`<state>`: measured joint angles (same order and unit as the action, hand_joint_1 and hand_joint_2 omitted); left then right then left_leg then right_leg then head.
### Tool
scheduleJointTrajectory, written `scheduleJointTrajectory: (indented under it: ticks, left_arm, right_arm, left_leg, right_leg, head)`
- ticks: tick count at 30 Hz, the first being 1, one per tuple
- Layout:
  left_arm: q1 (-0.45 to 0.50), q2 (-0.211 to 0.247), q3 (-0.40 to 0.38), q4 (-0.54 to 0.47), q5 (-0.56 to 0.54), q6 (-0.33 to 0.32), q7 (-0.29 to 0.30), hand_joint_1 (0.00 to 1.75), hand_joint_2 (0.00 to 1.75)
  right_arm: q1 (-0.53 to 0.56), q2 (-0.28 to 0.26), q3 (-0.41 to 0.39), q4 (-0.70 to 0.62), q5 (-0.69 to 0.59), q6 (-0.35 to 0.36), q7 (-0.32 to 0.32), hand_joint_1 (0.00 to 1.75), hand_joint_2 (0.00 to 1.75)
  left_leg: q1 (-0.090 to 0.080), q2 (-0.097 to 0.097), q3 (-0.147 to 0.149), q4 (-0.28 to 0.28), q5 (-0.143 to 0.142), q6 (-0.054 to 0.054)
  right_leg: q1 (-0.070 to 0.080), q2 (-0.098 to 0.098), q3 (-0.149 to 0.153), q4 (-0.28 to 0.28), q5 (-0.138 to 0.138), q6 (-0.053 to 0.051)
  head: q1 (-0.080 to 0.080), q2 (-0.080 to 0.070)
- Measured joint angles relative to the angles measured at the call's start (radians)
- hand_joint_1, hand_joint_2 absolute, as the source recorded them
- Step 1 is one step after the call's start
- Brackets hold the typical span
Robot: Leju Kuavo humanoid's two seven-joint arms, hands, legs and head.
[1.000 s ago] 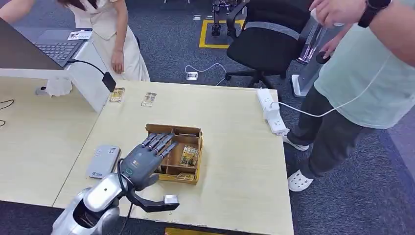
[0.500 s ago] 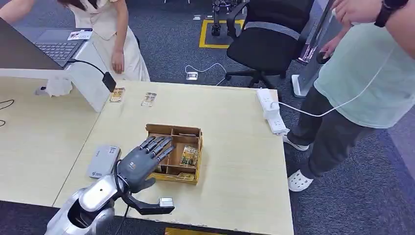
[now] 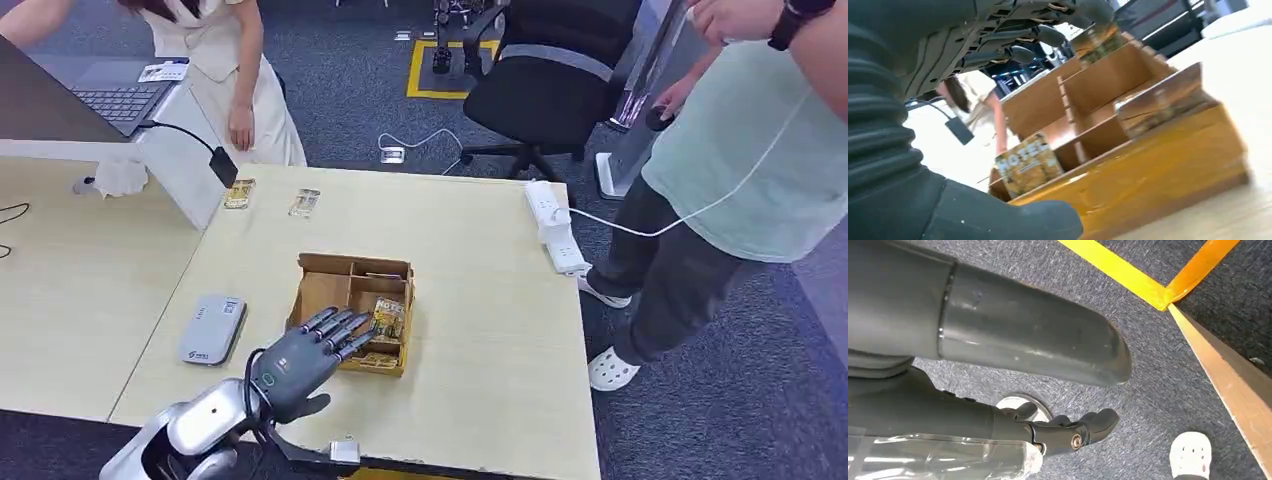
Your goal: Pass the card to the sensor for recognition and then transmit it.
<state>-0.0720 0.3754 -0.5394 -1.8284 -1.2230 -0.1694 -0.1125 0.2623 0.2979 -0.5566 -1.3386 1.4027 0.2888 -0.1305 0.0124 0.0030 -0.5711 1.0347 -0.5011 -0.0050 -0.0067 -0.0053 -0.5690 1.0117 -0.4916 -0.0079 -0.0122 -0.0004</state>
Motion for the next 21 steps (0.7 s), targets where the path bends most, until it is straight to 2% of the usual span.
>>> scheduleJointTrajectory:
  ticks: [17,21]
  left_arm:
    - [0.000,-0.022,-0.035,-0.013,-0.001,0.013,0.020,0.00,1.75]
    - [0.000,-0.036,-0.035,-0.017,-0.001,0.013,0.022,0.00,1.75]
  right_arm:
    - [0.000,0.000,0.000,0.001,0.000,-0.002,0.002,0.00,0.00]
    - [0.000,0.000,-0.002,0.007,0.015,-0.005,-0.035,0.00,0.00]
  left_leg:
    - [0.000,0.000,0.000,0.000,0.000,0.000]
    - [0.000,0.000,0.000,0.000,0.000,0.000]
  right_leg:
    - [0.000,0.000,0.000,0.000,0.000,0.000]
    - [0.000,0.000,0.000,0.000,0.000,0.000]
  head:
    - [0.000,0.000]
    - [0.000,0.000]
